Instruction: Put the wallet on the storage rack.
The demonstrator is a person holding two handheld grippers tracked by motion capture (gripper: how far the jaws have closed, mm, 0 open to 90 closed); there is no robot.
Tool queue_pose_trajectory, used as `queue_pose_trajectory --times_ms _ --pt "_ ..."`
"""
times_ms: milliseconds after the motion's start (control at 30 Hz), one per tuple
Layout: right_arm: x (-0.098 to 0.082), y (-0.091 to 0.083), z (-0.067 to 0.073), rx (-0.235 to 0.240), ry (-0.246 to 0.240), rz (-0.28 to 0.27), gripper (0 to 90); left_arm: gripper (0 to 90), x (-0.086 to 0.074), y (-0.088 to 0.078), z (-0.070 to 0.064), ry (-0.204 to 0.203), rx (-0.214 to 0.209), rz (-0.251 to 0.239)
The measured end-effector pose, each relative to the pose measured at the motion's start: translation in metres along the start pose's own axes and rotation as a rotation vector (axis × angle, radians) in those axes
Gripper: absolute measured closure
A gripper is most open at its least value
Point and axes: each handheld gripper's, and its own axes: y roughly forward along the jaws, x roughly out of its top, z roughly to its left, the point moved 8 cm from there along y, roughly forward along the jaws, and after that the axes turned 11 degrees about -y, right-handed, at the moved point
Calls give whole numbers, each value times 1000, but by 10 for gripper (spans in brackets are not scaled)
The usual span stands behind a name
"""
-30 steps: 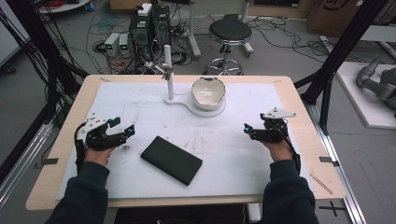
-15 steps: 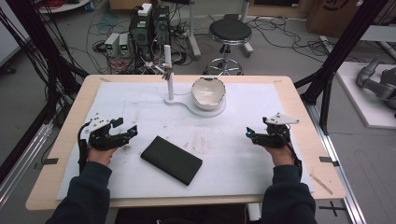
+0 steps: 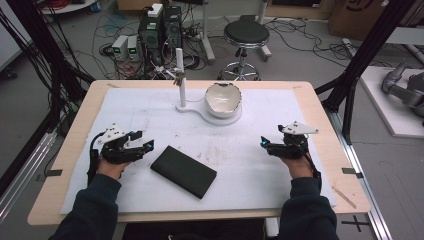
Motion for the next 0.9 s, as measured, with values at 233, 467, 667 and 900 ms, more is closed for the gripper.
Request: queue_pose_trajectory --times_ms 233,467,667,900 --pt "2 -1 5 13 -5 -5 212 258 -18 5 -22 20 -91 115" --pt "2 -2 3 16 4 -15 212 223 -34 5 -36 15 -122 203" --pt "2 -1 3 20 8 -15 212 224 -50 12 -36 73 -59 291" --pt "3 -2 5 17 5 -15 213 329 -48 23 -42 65 -16 273"
